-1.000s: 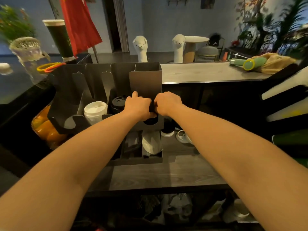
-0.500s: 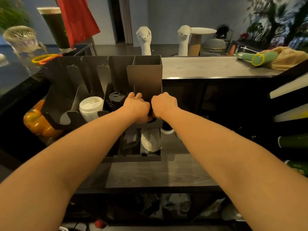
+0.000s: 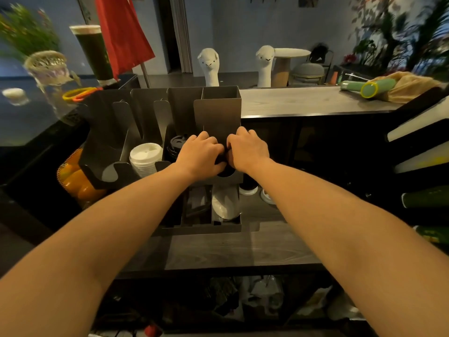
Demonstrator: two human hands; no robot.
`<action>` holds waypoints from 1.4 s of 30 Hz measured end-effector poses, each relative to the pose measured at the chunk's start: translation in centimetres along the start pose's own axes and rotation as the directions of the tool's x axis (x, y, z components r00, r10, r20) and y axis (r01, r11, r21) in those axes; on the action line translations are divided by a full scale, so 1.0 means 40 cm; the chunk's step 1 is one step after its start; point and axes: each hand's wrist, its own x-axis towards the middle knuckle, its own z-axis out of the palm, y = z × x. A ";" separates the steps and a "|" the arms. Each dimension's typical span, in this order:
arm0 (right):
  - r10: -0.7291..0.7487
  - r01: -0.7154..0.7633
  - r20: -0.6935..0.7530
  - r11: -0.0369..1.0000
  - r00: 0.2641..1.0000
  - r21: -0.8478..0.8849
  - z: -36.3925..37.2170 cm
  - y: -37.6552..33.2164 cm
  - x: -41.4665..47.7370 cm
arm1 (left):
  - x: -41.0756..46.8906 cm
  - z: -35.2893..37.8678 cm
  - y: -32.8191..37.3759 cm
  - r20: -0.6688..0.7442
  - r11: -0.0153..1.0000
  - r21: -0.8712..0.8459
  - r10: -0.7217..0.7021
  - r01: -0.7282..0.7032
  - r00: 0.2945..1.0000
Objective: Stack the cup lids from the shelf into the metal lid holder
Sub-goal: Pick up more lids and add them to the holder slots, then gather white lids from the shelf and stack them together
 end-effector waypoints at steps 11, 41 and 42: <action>0.220 -0.218 0.007 0.963 0.975 0.155 -0.015 -0.004 -0.193 | -0.117 -0.006 0.096 0.111 0.951 -0.284 -0.097 0.125 0.989; 0.487 -0.679 0.602 0.722 0.633 0.131 0.436 0.479 -0.273 | 0.133 0.478 0.436 0.781 0.746 -0.419 0.005 0.517 0.625; 0.492 -0.702 0.605 0.694 0.626 0.163 0.453 0.491 -0.264 | 0.149 0.499 0.440 0.799 0.728 -0.409 -0.006 0.551 0.602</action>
